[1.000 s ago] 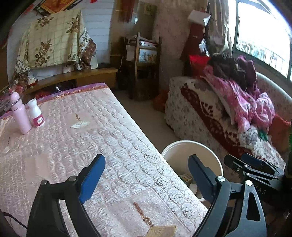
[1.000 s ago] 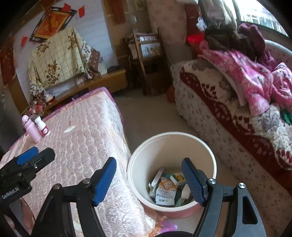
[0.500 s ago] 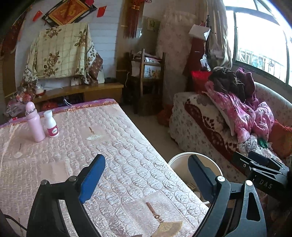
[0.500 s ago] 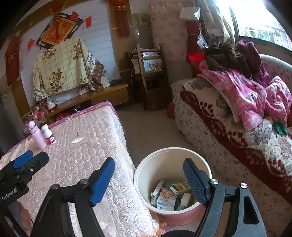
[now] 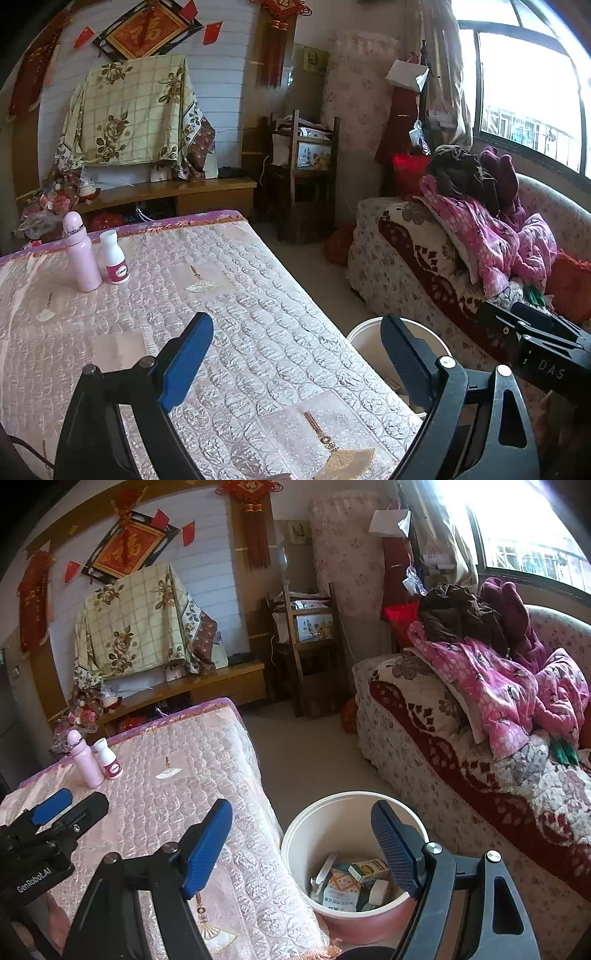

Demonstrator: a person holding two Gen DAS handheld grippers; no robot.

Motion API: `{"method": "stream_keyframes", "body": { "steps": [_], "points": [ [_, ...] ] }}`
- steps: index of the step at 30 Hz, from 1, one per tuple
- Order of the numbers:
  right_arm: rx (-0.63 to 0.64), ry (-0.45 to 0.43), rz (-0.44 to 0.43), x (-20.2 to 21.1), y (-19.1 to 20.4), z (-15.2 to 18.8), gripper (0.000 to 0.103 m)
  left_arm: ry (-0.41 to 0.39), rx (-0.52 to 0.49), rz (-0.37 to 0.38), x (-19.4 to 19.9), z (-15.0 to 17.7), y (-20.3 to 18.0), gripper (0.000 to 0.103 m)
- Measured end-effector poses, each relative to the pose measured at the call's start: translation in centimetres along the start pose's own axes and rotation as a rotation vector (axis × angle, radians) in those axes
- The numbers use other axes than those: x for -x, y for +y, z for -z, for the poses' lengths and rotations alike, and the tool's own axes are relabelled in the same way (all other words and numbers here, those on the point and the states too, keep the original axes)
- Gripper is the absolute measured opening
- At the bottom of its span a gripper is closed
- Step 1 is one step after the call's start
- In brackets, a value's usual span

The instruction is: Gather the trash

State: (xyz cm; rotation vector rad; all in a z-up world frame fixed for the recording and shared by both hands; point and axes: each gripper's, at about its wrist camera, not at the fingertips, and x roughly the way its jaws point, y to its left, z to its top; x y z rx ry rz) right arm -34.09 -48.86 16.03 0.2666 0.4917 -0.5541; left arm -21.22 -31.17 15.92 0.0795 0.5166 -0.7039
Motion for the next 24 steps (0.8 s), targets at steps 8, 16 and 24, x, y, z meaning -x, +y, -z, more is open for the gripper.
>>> {"method": "stream_keyframes", "body": {
  "steps": [8,16,24],
  "points": [
    [0.011,0.000,0.011,0.08,-0.06,-0.26,0.081,-0.006,-0.018,0.006,0.11,-0.02,-0.27,0.092],
    [0.013,-0.009,0.015,0.28,-0.35,-0.57,0.081,-0.005,-0.019,0.012,0.13,-0.05,-0.33,0.092],
    [0.010,-0.004,0.021,0.18,-0.70,-0.55,0.081,-0.001,-0.014,0.016,0.08,0.03,-0.11,0.092]
  ]
}}
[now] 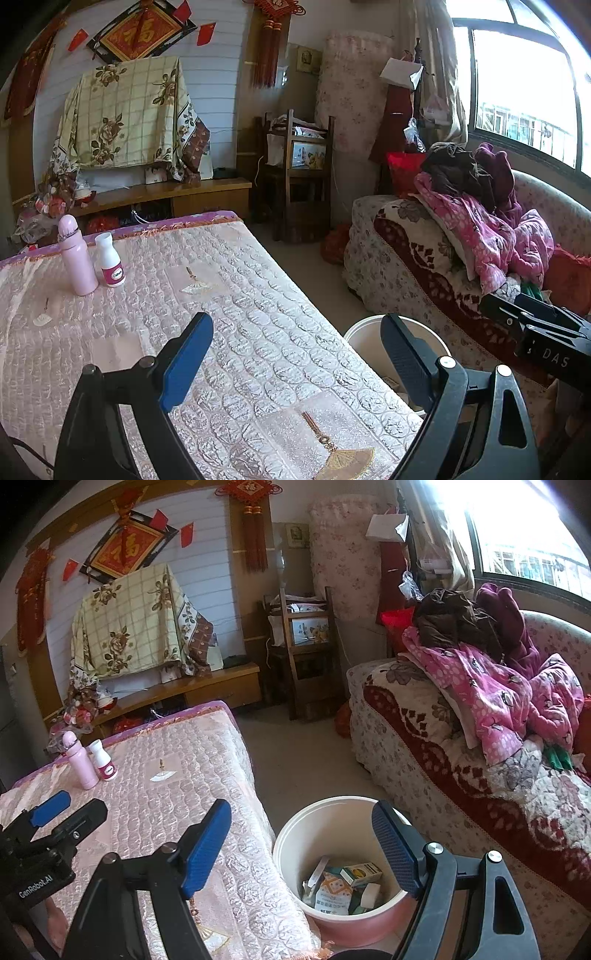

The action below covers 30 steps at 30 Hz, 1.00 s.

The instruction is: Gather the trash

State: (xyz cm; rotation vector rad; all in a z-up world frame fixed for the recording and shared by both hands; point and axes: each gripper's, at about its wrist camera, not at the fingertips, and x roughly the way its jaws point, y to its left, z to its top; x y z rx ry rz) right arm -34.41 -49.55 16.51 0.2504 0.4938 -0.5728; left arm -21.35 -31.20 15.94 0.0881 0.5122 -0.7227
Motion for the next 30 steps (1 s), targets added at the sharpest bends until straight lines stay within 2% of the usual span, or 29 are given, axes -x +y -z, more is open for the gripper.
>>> {"method": "stream_keyframes", "body": {
  "steps": [30],
  "points": [
    [-0.013,0.022,0.007,-0.81,-0.26,0.04,0.081,0.020,-0.028,0.008,-0.89,0.25,-0.86,0.092]
  ]
}}
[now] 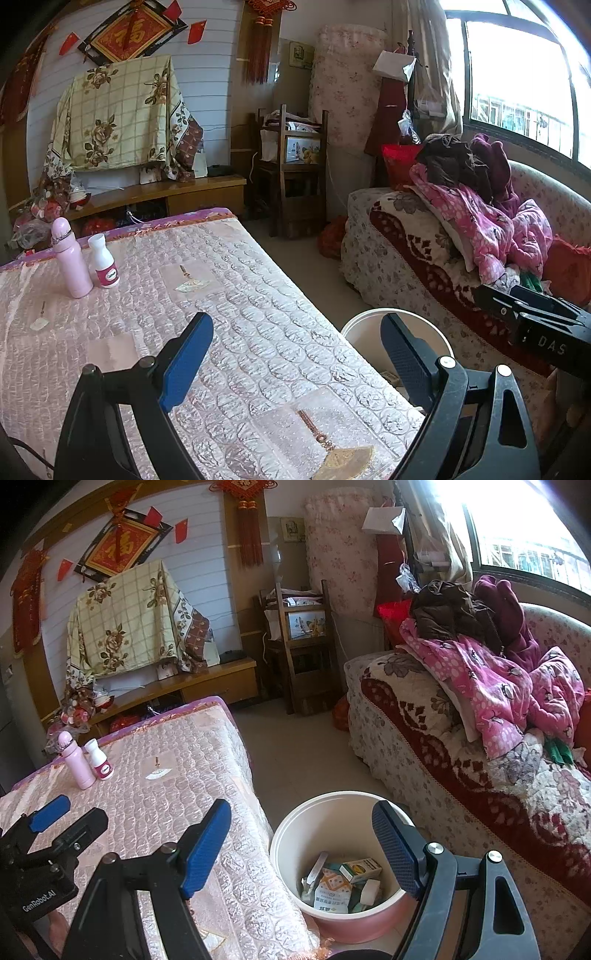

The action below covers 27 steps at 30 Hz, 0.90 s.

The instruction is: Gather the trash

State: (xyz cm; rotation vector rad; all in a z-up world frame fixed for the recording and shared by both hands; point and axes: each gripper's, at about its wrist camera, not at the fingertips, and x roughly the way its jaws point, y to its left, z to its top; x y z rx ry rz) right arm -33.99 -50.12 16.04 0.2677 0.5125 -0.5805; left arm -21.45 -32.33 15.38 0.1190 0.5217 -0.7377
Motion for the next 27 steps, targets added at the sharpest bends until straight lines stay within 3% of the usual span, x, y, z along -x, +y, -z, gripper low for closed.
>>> {"method": "stream_keyframes", "body": {
  "steps": [27],
  "points": [
    [-0.007,0.033,0.007,-1.1,-0.6,0.5,0.081,0.023,-0.017,0.004,-1.0,0.4,-0.8,0.092]
  ]
}}
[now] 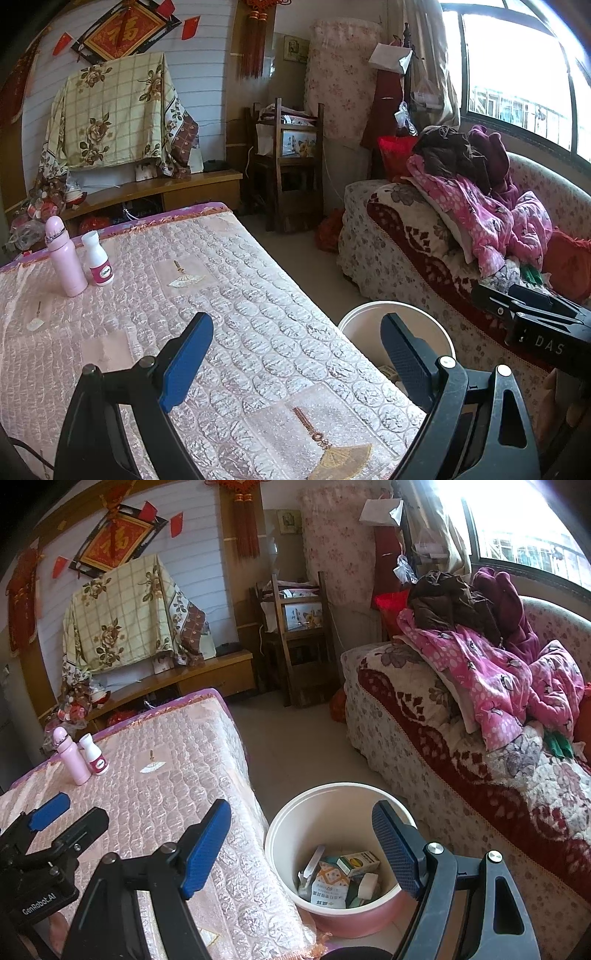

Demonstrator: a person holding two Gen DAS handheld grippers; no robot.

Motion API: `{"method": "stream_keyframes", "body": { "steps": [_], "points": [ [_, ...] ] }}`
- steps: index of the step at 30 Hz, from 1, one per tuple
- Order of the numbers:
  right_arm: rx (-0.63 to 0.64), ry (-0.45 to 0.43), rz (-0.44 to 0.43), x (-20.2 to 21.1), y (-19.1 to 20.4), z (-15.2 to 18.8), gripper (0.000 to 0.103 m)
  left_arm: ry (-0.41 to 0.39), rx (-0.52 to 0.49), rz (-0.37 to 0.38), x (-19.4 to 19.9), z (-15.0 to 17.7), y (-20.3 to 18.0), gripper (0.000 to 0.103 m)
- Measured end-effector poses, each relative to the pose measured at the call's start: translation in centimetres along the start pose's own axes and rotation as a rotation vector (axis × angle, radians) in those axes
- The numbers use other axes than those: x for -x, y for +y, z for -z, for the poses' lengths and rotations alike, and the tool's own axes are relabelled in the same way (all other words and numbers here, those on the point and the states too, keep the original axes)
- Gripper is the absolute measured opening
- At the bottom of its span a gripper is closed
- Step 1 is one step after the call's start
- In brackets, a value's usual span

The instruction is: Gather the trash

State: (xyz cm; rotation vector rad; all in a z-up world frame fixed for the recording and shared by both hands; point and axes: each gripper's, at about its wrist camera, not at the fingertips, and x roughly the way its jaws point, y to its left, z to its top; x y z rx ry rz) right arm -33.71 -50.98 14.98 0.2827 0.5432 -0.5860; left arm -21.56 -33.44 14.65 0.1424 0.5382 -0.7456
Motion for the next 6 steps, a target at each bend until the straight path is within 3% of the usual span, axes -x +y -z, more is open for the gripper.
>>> {"method": "stream_keyframes", "body": {
  "steps": [6],
  "points": [
    [0.017,0.017,0.002,-0.36,0.42,0.25,0.082,-0.005,-0.009,-0.006,0.05,0.41,0.43,0.092]
  ]
}}
